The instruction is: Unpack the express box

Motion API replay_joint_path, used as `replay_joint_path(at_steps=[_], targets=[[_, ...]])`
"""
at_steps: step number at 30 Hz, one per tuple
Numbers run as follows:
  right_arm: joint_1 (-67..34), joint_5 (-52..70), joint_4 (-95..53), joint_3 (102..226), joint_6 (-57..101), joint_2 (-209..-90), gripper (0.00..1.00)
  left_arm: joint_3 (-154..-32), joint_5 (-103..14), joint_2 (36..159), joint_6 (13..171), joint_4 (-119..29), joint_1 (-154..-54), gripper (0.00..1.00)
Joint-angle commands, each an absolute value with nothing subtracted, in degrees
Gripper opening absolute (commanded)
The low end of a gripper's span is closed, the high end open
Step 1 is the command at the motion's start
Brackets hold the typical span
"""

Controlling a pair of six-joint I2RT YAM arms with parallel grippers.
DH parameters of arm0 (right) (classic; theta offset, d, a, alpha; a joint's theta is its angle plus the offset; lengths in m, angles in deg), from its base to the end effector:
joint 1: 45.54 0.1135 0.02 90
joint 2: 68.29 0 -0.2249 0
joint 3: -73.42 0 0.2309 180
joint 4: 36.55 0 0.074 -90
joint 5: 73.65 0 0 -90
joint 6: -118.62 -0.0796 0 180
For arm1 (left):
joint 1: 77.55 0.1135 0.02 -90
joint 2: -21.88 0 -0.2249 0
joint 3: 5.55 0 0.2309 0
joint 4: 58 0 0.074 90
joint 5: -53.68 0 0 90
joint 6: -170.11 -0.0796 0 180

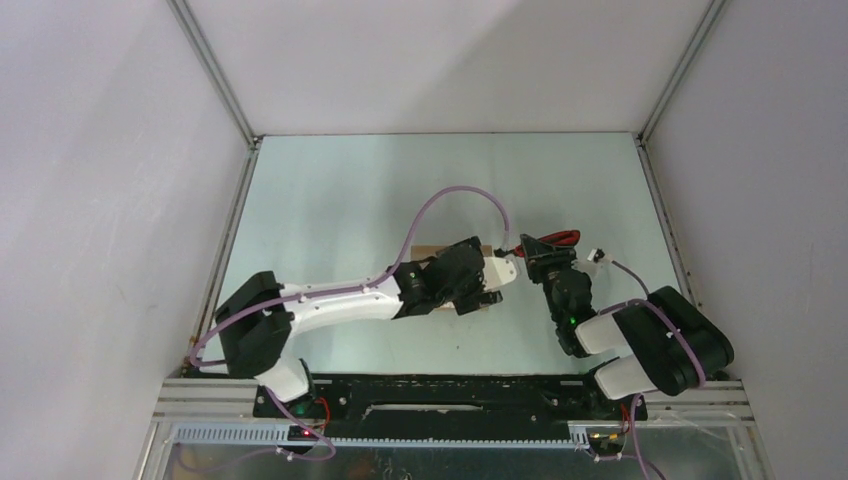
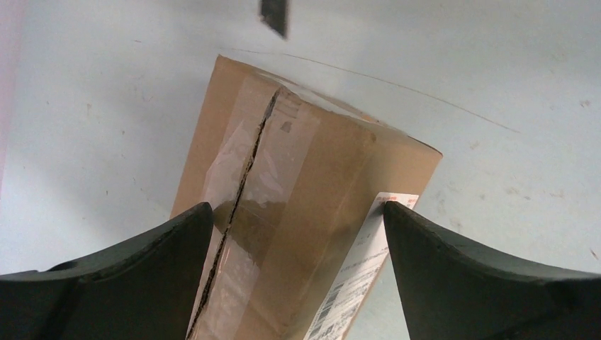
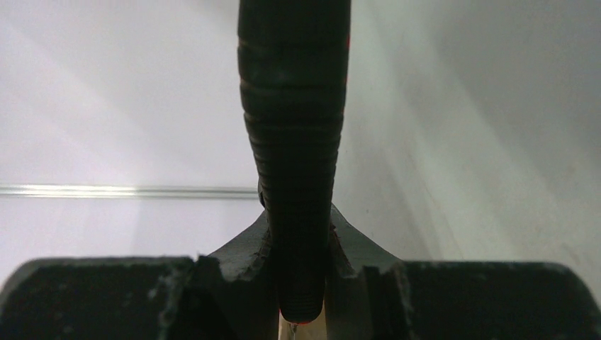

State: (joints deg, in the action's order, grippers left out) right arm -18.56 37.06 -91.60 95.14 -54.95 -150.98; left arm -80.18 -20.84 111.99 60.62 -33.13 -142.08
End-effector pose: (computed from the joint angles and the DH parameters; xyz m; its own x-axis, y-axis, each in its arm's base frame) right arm 0.2365 0.0888 0.1194 -0.1205 0.9817 -0.1476 0.0789 0.1577 0.9843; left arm 0.1731 -0.3139 0.1792 -0.0014 0.7506 -0.6608 0.8306 0.3688 0.4172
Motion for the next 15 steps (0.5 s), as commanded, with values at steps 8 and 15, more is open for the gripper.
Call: replay_joint_path(at_steps=[8,15], targets=[[-23.9,34.3,-89.9,92.2,-47.4,-141.0,0.00,-90.9,-29.4,115.6,67.1,-26.7,-139.3,0.92],[-24.4,27.2,-75.0,91.2,-41.5,-120.0,0.00,-90.5,-42.6,105.5,72.8,-24.4,-139.1,0.94]])
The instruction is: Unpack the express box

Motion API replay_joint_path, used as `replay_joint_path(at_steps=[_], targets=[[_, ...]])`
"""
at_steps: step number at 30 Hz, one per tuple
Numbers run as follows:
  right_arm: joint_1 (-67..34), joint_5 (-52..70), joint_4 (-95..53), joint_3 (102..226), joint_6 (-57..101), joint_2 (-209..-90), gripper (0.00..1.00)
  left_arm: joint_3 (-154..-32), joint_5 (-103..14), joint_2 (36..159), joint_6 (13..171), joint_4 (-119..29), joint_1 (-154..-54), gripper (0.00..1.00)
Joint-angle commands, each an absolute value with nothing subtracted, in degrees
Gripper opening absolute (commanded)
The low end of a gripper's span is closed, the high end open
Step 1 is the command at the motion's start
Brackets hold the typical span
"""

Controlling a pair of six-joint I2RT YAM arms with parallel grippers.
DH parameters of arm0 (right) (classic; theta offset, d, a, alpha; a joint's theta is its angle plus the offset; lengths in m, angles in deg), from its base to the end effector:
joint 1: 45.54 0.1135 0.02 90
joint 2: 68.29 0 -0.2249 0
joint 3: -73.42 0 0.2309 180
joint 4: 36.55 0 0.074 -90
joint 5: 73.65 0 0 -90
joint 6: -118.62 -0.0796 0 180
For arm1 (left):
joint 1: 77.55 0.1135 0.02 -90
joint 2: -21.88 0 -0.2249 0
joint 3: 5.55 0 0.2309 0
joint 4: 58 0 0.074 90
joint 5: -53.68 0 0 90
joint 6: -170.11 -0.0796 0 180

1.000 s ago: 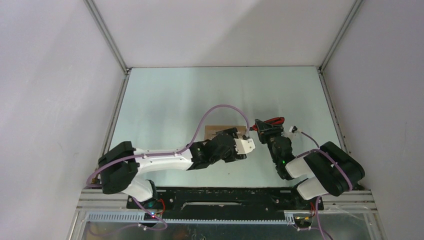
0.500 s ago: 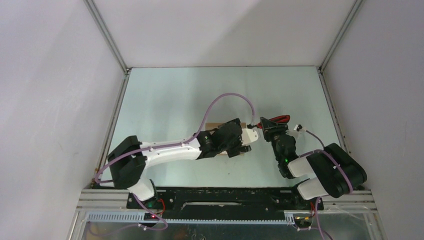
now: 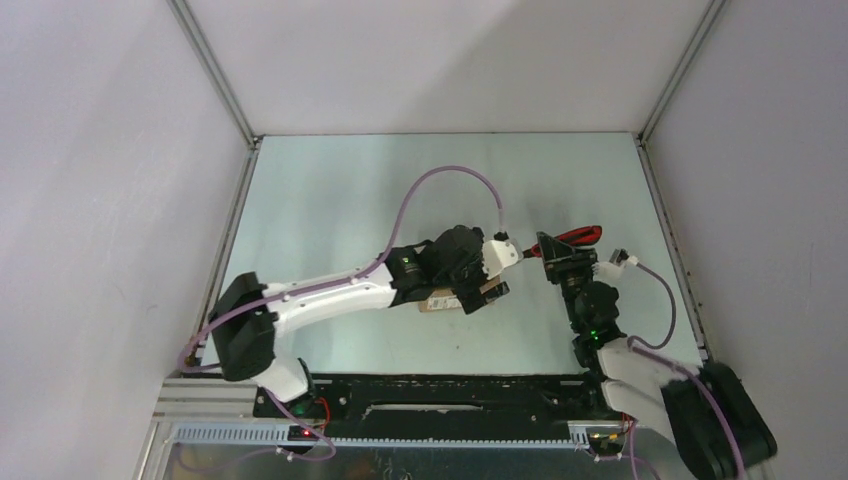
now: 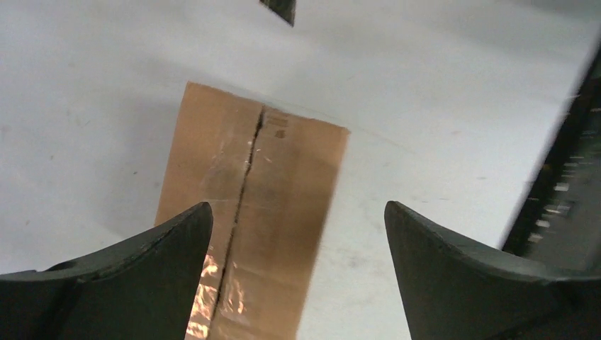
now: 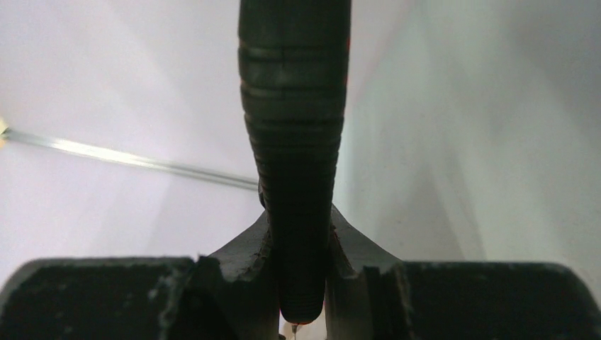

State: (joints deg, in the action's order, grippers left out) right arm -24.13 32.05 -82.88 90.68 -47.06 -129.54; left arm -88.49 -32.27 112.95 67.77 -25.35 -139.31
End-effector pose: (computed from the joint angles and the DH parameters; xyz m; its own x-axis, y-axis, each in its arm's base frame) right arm 0.2206 0.0633 0.1565 -0.0872 0.9677 -0.2364 -0.0615 0.2316 0.9709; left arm 0.1795 -0.3224 0.2055 -0.1195 0.6731 -0.7299 0.8998 0.3841 0.2069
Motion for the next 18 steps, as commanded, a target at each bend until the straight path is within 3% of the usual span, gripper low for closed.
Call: replay_joint_path(at_steps=[1,7,11,18], targets=[[-24.4,25.6,-73.5,91.4,-40.7,-117.2,0.00,-90.9,-44.5,104.7,73.9,-24.6,-138.2,0.94],[-23.2,19.8,-66.0,92.0,-38.9,-103.2,0.00,-95.9,-67.5,104.7,89.1,-27.9,-130.0,0.91],[-22.1,19.0,-62.5,93.3,-38.5,-97.5,0.00,-95.0,-72.3,106.4,96.5,-32.0,-129.1,0.90],[-15.2,21.7,-63.0,95.8,-35.2,-97.5,0.00,-89.6,-80.6,107.4,112.0,-49.8,-129.0,0.86]])
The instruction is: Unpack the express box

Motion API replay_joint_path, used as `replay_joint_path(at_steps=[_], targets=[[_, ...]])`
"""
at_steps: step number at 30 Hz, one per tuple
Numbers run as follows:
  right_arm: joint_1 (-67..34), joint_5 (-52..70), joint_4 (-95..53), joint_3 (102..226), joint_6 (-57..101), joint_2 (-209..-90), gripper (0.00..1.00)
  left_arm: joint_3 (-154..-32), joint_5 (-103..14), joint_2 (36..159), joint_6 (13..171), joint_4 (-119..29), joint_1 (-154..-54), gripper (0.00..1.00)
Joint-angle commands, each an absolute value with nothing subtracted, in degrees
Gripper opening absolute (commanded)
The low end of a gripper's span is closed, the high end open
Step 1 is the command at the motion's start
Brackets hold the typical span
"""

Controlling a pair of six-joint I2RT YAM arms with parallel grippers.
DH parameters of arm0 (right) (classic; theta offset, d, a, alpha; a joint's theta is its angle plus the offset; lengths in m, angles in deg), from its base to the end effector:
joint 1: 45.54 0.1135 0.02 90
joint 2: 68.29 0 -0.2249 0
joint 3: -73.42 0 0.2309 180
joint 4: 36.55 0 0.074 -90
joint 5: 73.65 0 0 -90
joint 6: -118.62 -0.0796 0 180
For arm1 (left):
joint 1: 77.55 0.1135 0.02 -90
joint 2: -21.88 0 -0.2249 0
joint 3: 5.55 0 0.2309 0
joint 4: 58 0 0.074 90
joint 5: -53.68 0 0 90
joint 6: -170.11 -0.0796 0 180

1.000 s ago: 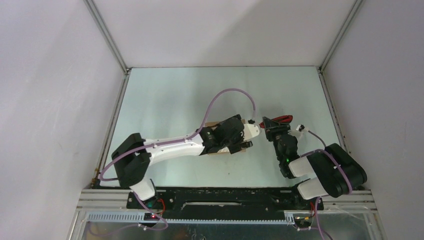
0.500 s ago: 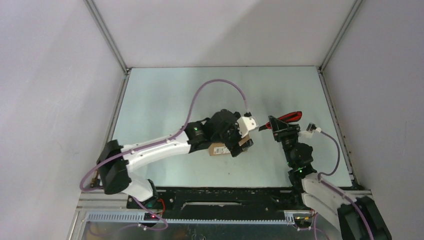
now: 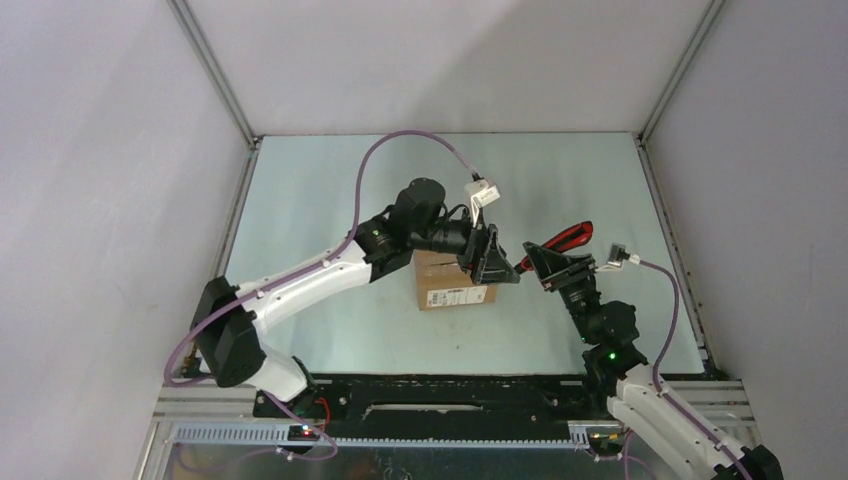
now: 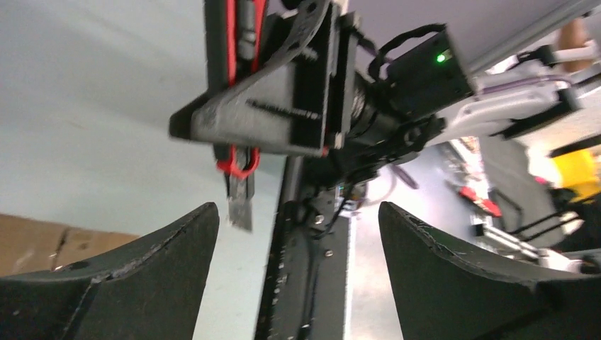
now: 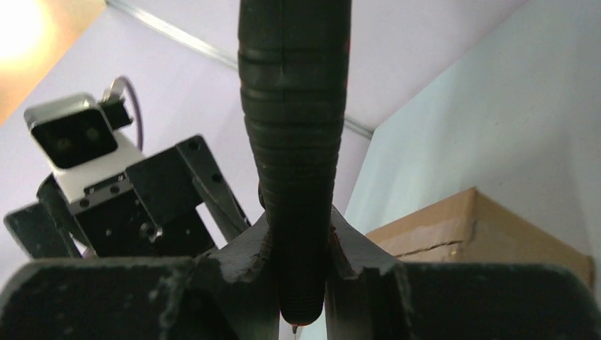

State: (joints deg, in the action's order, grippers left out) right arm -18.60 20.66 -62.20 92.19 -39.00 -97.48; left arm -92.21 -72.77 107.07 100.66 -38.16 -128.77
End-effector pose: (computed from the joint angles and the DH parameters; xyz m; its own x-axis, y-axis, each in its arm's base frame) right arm 0.1799 0.0847 0.2217 -0.2688 0.8977 -0.3491 -0.3639 0.2409 0.8997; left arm 0.1905 -0.3126 0.3000 -0.5289 0.2075 -0.8229 0.8485 0.1464 -0.5085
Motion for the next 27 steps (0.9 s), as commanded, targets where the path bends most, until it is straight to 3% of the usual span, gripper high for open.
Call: replay_joint_path(at_steps=[1,5,11,17,24,27], targets=[[-14.6,22.1,-63.1,95.9,-34.9,-97.5,0.00,-88.6,-80.7,107.0,113.1,-50.9,-129.0,0.86],[-13.4,23.1,-63.1,96.3,-33.3,-96.6,0.00,-89.1,-81.0,106.2,111.8,-45.1,-128.8,0.84],[-11.7,21.8,-62.5,98.5,-32.2,-97.5,0.00,-87.5,-77.0,102.1,107.9,-38.1,-127.4,0.93],[-10.0,20.0,-62.8,101.8,-31.2,-99.7,0.00,-90.3,-74.9,101.5,97.8,-27.1,-127.5,0.93],[-6.7,18.5,-61.6,105.6,-29.6,-102.3,0.00,-87.4,-79.4,99.6,99.2,-34.1,-127.5,0.83],[-5.7,15.1,-60.7,107.6,-28.2,-104.1,0.00,-87.4,-81.8,100.1,99.6,-35.0,-127.5,0.74]])
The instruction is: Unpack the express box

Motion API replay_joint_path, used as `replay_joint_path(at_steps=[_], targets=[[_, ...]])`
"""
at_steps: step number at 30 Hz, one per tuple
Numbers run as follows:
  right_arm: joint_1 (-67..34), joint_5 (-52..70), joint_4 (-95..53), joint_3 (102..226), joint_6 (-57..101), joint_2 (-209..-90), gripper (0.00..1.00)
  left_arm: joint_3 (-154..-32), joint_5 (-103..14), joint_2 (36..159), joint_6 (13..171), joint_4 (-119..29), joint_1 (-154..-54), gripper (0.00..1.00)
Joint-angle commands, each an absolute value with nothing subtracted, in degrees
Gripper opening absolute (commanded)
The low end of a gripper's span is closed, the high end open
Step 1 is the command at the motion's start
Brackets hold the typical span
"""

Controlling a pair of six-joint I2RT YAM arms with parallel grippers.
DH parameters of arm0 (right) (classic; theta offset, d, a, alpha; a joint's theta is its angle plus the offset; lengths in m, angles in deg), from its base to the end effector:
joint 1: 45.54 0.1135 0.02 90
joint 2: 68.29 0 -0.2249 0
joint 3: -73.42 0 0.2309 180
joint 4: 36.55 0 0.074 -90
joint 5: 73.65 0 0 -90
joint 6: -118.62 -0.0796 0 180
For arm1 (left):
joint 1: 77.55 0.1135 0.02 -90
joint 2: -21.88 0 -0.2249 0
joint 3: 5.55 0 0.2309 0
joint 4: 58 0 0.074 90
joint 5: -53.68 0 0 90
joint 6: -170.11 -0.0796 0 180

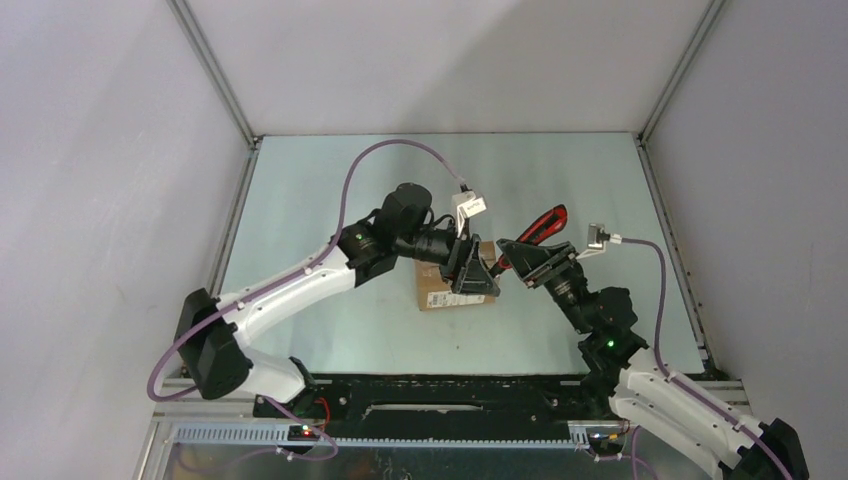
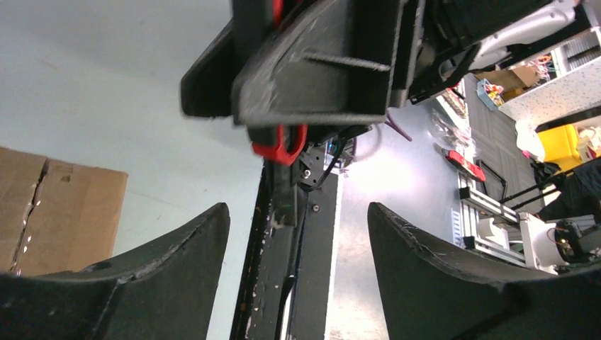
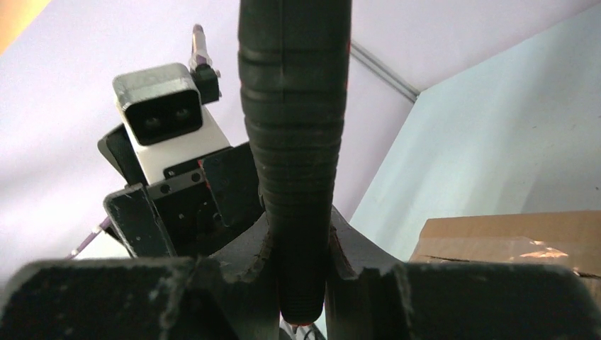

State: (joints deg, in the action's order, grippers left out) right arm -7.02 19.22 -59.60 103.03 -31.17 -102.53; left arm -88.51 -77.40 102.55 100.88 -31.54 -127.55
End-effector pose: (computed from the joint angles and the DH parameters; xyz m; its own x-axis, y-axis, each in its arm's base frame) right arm 0.1667 0.1276 0.2699 -0.3810 0.7999 -0.4637 -0.5079 0.2380 0.8279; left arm 0.1762 -0.2914 0.2898 -0.5875 0.2843 -0.7576 0.8069 0.1349 -0.5751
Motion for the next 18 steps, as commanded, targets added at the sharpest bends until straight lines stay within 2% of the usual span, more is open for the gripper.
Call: replay_joint_path(at_steps=[1,8,10,11,12,14,15,18], targets=[[-5.3,14.7,-60.4,108.1,-27.9,-104.6,0.00,-87.0,-82.4,100.1,100.2,-36.1,-127.5,0.72],[-2.3,15.9,-59.3,109.6,-25.5,-105.2,0.00,-82.1,-86.0,99.2,107.3,-47.0,-127.5,0.44],[-2.0,15.0,-59.0,110.2,-25.2,-105.4,0.00,-80.9,-86.2,98.7,109.2,-49.5,-127.4,0.27],[-1.8,15.1,-58.4,110.3,-24.9,-105.1,0.00,-80.3,-86.2,98.6,110.5,-51.1,-127.3,0.12],[-1.7,15.3,-57.5,110.3,-24.8,-104.7,0.00,-79.8,-86.4,98.6,111.9,-52.5,-127.1,0.02],[-1.8,14.1,-56.0,110.3,-24.4,-103.8,0.03,-79.3,-87.4,98.2,112.5,-53.4,-126.9,0.00],[-2.2,13.4,-54.5,110.3,-24.6,-103.1,0.13,-79.7,-88.0,97.9,110.8,-51.9,-126.9,0.00],[-6.4,8.1,-49.7,110.3,-25.5,-99.6,0.33,-82.5,-90.6,98.7,101.4,-38.5,-126.9,0.00]])
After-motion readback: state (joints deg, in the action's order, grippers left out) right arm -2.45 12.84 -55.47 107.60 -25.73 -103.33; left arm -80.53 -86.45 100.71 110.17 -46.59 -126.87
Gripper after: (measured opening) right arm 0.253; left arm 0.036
